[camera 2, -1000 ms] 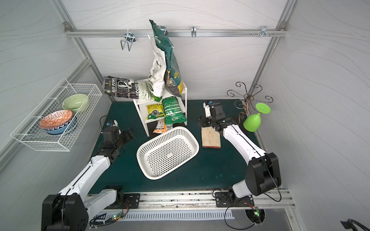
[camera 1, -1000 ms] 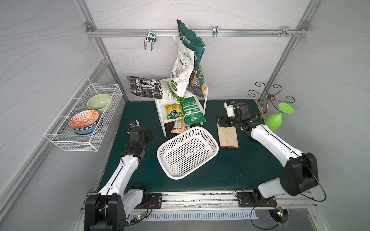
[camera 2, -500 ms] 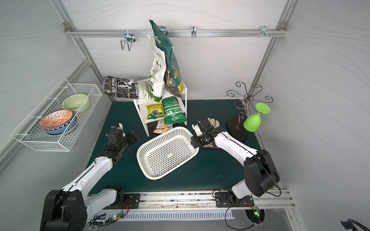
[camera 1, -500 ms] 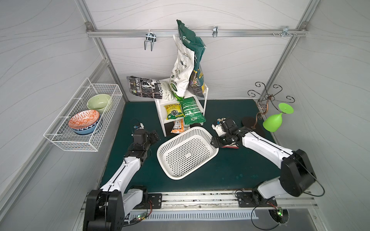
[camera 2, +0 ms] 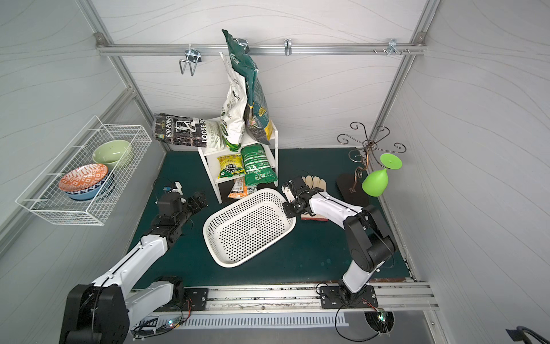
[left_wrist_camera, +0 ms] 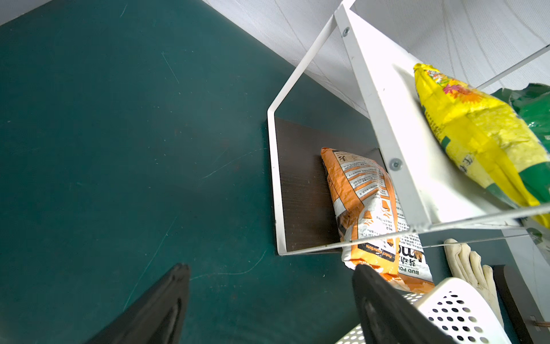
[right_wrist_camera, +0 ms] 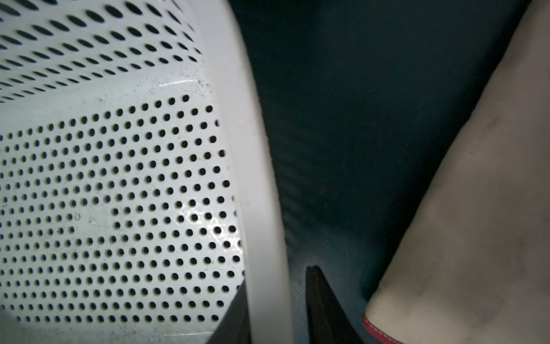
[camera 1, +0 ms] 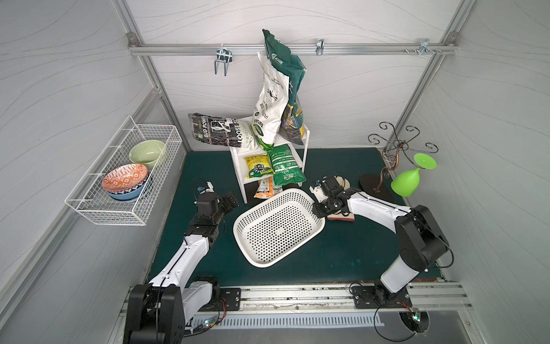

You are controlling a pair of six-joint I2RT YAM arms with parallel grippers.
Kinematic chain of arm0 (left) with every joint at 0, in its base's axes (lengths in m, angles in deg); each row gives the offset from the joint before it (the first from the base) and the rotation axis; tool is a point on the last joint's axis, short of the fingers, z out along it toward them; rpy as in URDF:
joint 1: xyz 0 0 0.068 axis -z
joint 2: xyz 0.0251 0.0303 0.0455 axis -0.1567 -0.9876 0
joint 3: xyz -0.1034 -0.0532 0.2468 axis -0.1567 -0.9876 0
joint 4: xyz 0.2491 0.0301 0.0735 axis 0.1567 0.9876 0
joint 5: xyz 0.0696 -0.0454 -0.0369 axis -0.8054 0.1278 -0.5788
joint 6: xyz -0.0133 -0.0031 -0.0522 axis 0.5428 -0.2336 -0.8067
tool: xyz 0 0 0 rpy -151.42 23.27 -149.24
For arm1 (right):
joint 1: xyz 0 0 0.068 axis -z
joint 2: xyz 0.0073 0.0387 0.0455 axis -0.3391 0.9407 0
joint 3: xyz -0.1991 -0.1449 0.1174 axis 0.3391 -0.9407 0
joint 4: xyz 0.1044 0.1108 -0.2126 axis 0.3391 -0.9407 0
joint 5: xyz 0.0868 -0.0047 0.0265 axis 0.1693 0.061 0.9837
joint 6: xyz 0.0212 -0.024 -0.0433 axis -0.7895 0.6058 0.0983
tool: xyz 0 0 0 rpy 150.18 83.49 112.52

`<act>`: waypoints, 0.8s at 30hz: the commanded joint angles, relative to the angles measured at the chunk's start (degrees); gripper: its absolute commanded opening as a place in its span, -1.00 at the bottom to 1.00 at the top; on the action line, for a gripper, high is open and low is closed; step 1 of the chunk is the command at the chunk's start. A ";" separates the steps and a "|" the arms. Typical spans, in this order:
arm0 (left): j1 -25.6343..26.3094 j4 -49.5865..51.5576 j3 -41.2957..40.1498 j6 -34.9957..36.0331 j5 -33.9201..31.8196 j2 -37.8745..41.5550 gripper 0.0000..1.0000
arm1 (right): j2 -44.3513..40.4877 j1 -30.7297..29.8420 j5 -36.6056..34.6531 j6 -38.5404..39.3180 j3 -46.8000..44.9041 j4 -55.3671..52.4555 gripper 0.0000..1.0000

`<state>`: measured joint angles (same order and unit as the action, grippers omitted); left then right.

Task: Take down the fertilizer bag from the shelf
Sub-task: Adjust the storage box at the center of the board.

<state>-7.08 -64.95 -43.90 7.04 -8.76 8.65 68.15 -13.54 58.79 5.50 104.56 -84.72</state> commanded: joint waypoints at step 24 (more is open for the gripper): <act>0.00 2.39 2.90 1.28 -0.38 -0.29 0.78 | -10.37 8.05 -2.46 -7.96 -3.58 -8.94 0.34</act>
<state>-7.08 -63.81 -43.81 6.52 -8.80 8.17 62.27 -4.86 56.73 -2.11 100.37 -92.28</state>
